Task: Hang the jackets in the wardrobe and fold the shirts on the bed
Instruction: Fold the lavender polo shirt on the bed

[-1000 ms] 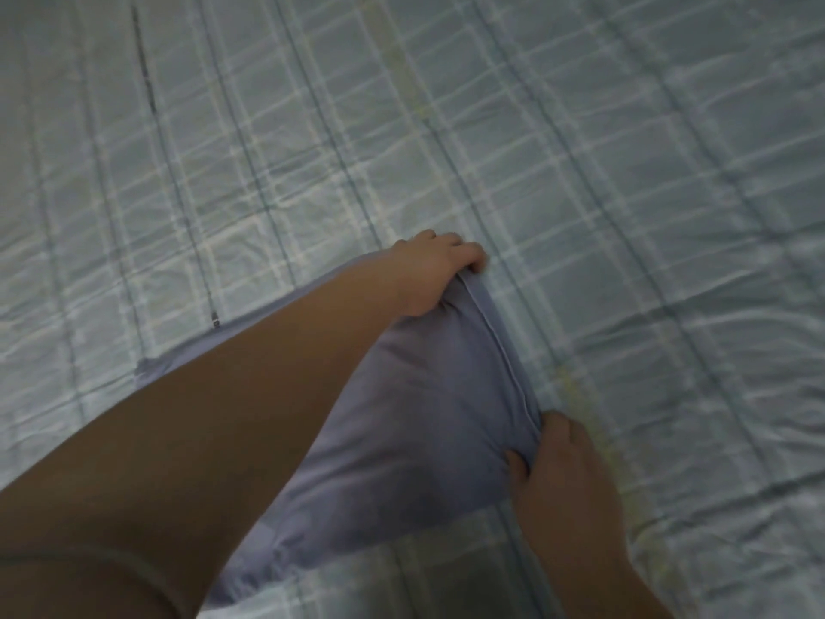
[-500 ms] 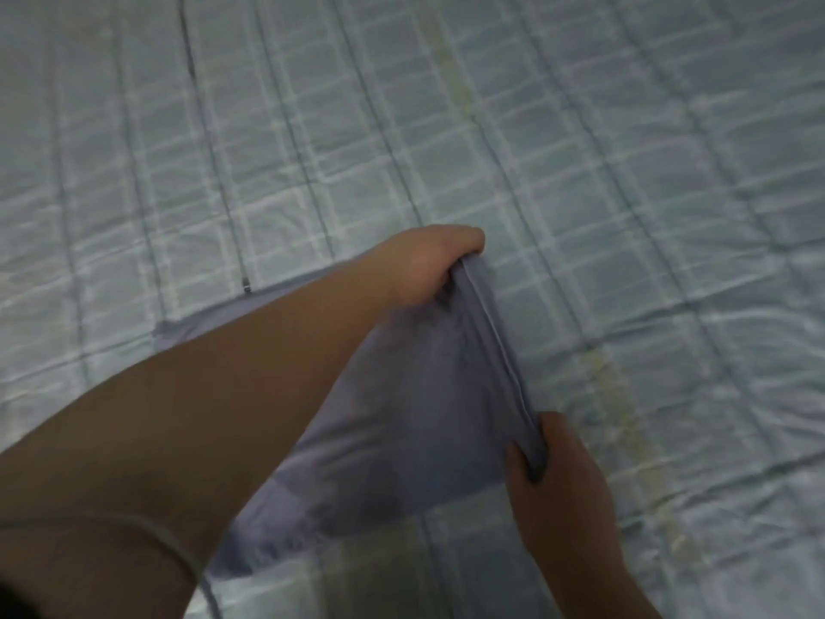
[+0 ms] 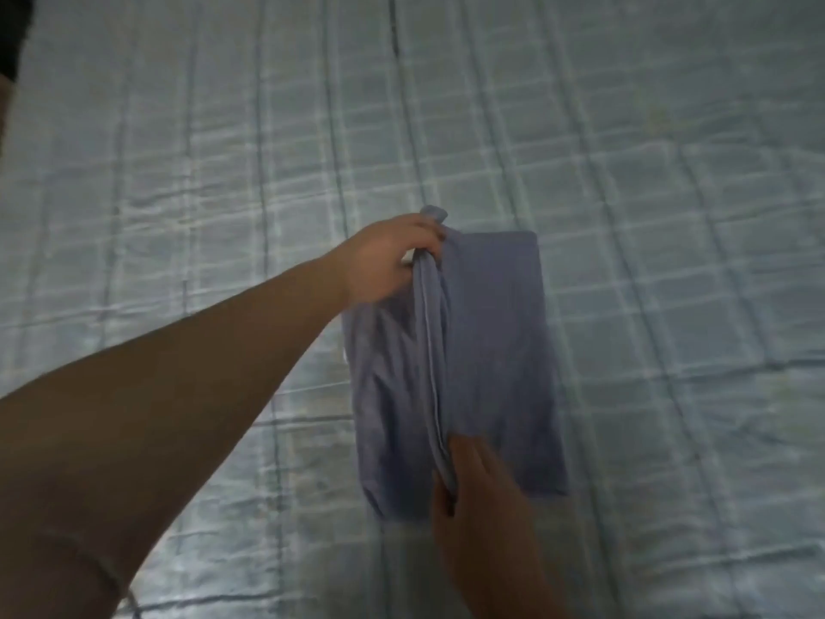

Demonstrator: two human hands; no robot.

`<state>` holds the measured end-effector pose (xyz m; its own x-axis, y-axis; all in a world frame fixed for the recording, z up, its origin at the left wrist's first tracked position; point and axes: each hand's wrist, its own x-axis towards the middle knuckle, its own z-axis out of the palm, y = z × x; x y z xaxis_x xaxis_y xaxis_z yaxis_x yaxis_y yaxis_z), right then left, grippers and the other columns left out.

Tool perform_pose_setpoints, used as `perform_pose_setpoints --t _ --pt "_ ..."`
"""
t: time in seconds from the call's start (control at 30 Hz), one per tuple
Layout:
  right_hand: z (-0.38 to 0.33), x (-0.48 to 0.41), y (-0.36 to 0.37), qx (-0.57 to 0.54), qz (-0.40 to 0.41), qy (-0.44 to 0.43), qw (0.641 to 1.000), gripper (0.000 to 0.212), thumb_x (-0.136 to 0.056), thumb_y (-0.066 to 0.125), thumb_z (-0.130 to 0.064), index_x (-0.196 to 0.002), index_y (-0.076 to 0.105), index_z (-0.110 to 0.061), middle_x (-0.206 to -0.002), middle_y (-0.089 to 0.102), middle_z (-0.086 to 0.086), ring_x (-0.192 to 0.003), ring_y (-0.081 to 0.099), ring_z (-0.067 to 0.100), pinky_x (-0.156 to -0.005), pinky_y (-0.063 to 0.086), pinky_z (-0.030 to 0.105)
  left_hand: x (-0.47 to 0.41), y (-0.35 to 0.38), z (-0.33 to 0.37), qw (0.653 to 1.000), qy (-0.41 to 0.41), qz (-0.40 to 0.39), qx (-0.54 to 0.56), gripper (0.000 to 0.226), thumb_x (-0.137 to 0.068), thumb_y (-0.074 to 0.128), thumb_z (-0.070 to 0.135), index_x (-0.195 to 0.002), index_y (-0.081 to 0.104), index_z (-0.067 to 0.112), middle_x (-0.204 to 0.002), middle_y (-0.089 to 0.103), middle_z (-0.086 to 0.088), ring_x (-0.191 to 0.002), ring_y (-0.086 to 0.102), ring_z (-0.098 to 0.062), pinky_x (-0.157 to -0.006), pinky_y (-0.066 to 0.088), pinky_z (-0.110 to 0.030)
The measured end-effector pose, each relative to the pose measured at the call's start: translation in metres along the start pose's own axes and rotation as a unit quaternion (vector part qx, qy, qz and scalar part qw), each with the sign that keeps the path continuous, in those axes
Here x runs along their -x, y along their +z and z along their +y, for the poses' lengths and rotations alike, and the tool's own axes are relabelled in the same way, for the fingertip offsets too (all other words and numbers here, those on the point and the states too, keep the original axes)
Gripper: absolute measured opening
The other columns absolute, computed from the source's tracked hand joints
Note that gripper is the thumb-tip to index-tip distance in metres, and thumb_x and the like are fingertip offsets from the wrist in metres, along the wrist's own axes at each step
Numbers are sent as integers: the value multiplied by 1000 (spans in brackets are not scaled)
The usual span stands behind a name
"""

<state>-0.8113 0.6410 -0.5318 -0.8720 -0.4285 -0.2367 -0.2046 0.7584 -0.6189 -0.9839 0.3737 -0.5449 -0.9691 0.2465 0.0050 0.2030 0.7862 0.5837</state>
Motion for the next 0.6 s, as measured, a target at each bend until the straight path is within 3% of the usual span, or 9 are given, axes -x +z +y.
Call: perform_pose_setpoints --t 0.1,0.23,0.33,0.4,0.5,0.6 --pt "-14 5 43 49 -42 -3 998 40 -68 65 -29 -106 53 -29 -87 62 0 -71 66 22 -52 49 29 47 11 -33 999 -35 -12 -4 25 -81 67 -2 -102 71 13 -130 60 -11 -122 57 -25 -107 43 -33" --pt "-24 16 77 98 -70 -19 993 46 -59 76 -27 -99 55 -30 -84 60 -7 -74 63 18 -51 49 29 94 27 -53 999 -30 19 37 22 -87 60 9 -105 66 22 -137 56 -11 -127 54 -27 -107 43 -38" --pt "-27 21 85 120 -75 -38 989 40 -65 71 -27 -102 57 -28 -87 59 -6 -79 60 20 -57 51 33 110 33 -62 999 -37 26 20 25 -91 51 25 -110 67 24 -143 52 -16 -132 52 -30 -108 44 -46" --pt "-29 21 86 144 -92 -41 984 36 -72 65 -36 -107 58 -30 -92 58 -6 -84 58 21 -61 52 37 118 35 -72 999 -47 24 0 36 -92 45 24 -115 72 18 -144 51 -21 -132 50 -36 -110 41 -49" --pt "-32 22 82 148 -99 -61 982 33 -80 58 -45 -109 63 -30 -92 59 -4 -86 56 23 -66 53 39 127 31 -78 996 -81 21 -36 55 -83 34 6 -119 73 20 -144 51 -20 -133 47 -40 -116 28 -36" --pt "-31 20 65 101 -54 -86 990 26 -86 55 -43 -104 68 -29 -89 62 -4 -84 58 23 -68 53 38 136 26 -70 991 -123 49 -20 62 -77 31 5 -119 73 20 -143 52 -18 -133 48 -36 -116 25 -26"
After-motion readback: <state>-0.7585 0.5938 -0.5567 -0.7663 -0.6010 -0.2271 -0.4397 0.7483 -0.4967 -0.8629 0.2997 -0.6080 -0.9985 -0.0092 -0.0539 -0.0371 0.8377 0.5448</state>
